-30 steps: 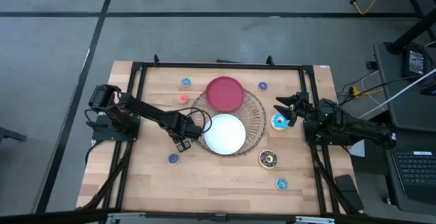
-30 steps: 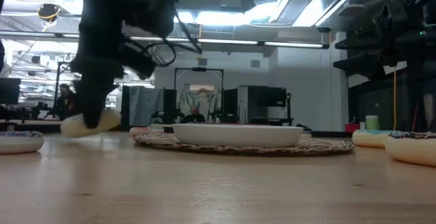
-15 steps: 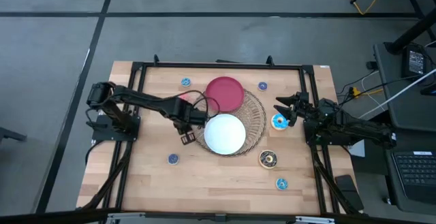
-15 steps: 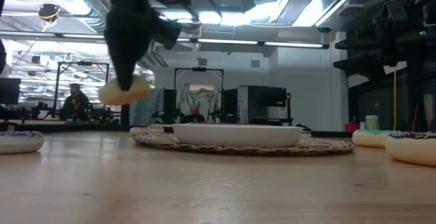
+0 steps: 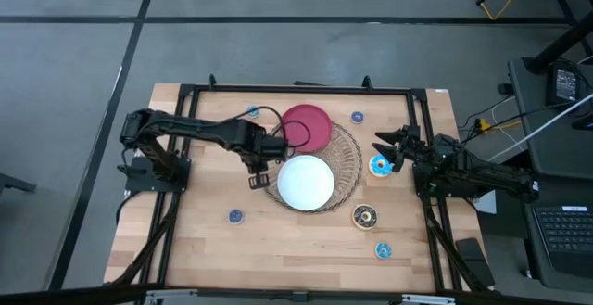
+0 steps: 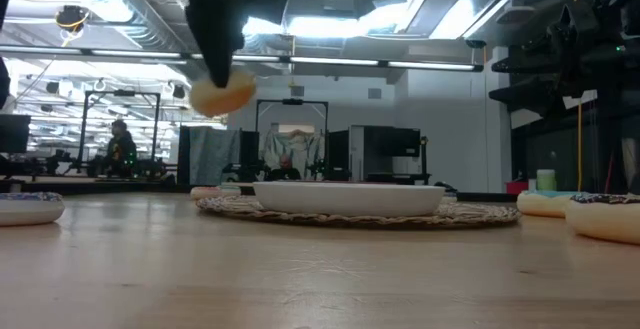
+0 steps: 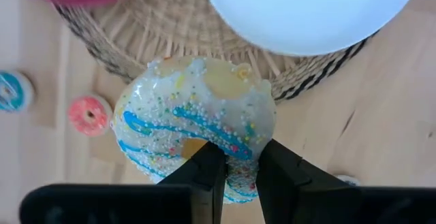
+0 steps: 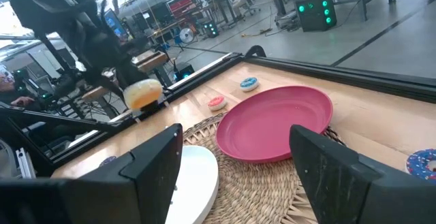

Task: Pick & Place donuts
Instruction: Put the large white donut on the white plate

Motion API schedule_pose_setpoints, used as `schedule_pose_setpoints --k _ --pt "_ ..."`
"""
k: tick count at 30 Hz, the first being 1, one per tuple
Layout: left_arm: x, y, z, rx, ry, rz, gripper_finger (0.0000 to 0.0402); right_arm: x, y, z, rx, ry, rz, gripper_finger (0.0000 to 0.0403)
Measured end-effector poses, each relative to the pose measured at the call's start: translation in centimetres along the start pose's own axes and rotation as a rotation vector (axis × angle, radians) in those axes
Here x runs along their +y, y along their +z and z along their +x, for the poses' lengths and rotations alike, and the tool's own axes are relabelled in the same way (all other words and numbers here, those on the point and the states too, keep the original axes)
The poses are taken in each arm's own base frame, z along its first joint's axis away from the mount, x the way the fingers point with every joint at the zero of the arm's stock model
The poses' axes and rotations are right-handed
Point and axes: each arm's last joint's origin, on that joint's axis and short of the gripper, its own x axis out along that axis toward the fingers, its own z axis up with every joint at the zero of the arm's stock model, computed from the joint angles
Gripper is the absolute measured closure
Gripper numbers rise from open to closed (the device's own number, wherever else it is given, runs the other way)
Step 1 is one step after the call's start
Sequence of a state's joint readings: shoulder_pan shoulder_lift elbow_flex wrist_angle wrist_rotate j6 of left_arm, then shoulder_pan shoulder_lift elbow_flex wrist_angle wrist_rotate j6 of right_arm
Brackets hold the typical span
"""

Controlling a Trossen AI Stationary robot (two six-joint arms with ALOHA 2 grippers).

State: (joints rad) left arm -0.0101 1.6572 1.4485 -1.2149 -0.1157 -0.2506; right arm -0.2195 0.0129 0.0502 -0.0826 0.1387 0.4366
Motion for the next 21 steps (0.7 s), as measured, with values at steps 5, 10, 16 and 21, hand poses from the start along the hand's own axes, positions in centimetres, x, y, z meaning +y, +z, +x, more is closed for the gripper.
schedule_pose_setpoints --k 5,10,16,21 --pt "0.0 0.5 -1.1 -0.017 0.018 0.08 0.0339 0.0 0.0 0.0 0.0 0.0 0.0 0.0132" --pt "-0.5 1.3 -1.4 0.006 0.022 0.163 0.0339 0.0 0.0 0.0 0.0 0.0 0.0 0.0132" --pt "-1.5 3.0 -0.8 0.025 0.081 0.255 0.0339 0.0 0.0 0.0 0.0 0.0 0.0 0.0132" --pt "-2.3 5.1 0.3 0.043 0.115 0.283 0.0339 0.0 0.0 0.0 0.0 0.0 0.0 0.0132"
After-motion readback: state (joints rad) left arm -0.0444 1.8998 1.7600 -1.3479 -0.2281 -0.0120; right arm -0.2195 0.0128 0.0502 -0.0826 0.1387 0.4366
